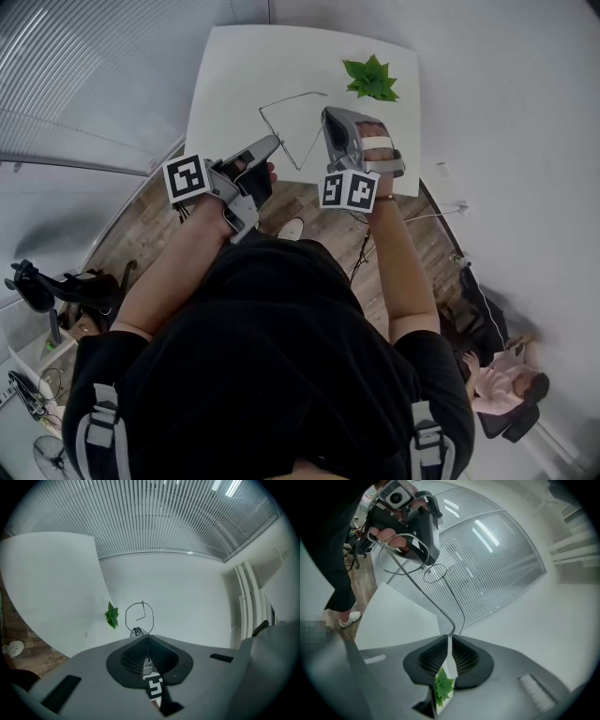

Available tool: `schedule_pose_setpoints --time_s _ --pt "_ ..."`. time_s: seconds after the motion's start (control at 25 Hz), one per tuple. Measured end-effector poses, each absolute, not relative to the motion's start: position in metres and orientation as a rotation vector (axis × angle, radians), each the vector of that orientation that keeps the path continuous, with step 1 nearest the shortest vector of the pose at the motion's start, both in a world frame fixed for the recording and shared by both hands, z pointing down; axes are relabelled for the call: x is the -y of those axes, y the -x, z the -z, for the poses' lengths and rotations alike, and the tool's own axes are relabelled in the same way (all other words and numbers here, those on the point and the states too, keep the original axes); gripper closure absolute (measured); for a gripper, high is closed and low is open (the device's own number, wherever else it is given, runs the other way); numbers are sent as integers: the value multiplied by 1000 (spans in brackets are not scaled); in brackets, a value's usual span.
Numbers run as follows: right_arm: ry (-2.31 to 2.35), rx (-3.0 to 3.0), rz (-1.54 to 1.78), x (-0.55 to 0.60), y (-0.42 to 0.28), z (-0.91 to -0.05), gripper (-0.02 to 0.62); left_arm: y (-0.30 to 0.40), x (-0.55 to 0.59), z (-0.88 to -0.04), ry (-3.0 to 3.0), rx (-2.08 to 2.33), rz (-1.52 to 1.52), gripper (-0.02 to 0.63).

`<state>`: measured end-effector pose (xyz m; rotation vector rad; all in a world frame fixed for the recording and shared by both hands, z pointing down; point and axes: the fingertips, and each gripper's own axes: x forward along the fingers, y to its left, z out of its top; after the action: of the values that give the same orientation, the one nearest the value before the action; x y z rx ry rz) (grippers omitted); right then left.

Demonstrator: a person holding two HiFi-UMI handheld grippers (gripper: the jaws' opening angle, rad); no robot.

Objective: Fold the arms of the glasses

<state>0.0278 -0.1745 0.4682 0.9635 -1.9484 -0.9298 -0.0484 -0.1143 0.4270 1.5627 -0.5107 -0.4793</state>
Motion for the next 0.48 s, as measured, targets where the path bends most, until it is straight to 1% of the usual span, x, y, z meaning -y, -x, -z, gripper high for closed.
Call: schedule_pose_setpoints --time_s 0.48 --pt "-944 1960 949 173 -20 -465 557 42 112 -425 -1560 487 460 592"
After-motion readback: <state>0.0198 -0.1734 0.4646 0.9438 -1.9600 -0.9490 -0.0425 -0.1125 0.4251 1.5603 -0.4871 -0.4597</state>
